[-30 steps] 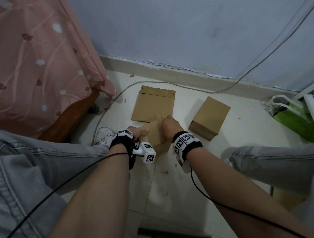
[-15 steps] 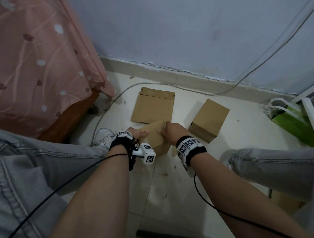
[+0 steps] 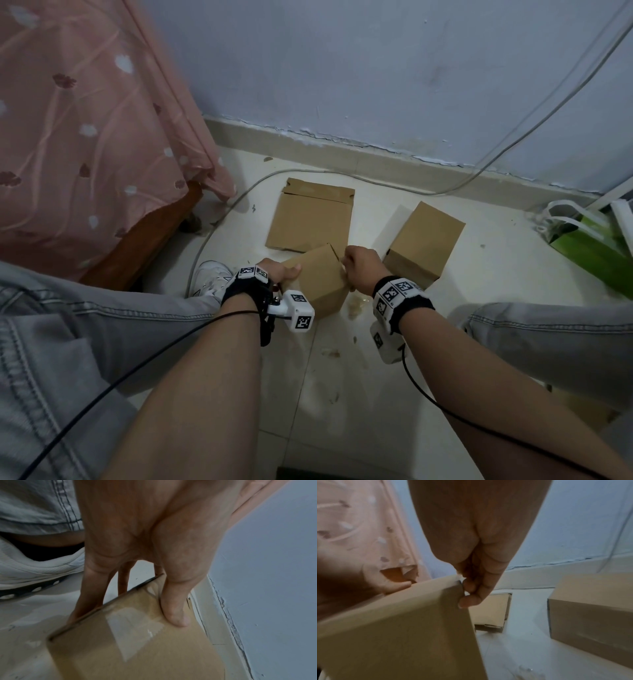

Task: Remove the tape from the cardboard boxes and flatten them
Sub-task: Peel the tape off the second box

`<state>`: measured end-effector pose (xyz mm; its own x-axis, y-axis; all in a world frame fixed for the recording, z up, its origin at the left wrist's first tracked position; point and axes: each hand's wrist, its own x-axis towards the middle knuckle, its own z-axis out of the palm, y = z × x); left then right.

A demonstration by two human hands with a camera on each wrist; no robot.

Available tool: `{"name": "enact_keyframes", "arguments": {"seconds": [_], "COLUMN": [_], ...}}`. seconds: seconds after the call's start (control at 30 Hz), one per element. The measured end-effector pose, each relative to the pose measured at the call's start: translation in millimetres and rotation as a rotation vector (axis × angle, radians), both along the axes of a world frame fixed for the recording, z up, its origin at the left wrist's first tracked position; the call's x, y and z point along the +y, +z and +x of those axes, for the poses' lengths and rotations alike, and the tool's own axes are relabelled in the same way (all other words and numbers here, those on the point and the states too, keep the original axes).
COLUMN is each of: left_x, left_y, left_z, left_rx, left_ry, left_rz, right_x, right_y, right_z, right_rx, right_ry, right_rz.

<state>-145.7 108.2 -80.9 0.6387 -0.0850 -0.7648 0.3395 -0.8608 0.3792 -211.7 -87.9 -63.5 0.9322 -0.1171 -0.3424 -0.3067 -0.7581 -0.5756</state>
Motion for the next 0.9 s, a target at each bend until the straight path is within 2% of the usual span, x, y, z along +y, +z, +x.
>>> {"name": "enact_keyframes", "arguments": {"seconds": [0.2,0.3,0.4,0.5,0.63,0.73,0.8,0.9], "left_x": [5.5,7.5,13.5,27.8,44.3,28.8,11.2,-12.9], "left_y": [-7.9,-2.0,1.7,-11.1,-36.2,-22.5,-2.5,33.8], "left_z": [3.3,2.4,0.6,-5.0,-32.4,-53.8,-46.5,-27.8], "left_rx": [0.001,-0.03,-0.06,-0.043,-0.043,0.021,0.01,-0.083], "left_ry": [0.026,0.031,0.144,0.26,0.434,0.576,0.52,0.336], "left_rz": [-0.054,-0.022,-0.073,-0.232,-0.351,-0.444,-0.471,-0.537], "right_x": [-3.7,-0.6,-2.3,-2.3,-3.3,-5.5,-5.3,-4.6], "right_y": [-6.4,-4.1,-6.8,1.3,26.2,36.2,37.7,33.7], "right_z": [9.9,18.8,27.9,31.3,27.2,26.4,23.9,22.5], "right_rx": [0.0,0.061,0.108,0.135,0.141,0.162,0.204,0.199], "right_ry": [-0.268,-0.327,-0.32,-0.326,-0.451,-0.416,-0.357,-0.356], "right_rz": [0.19,0.266,0.267,0.298,0.531,0.588,0.599,0.655]}}
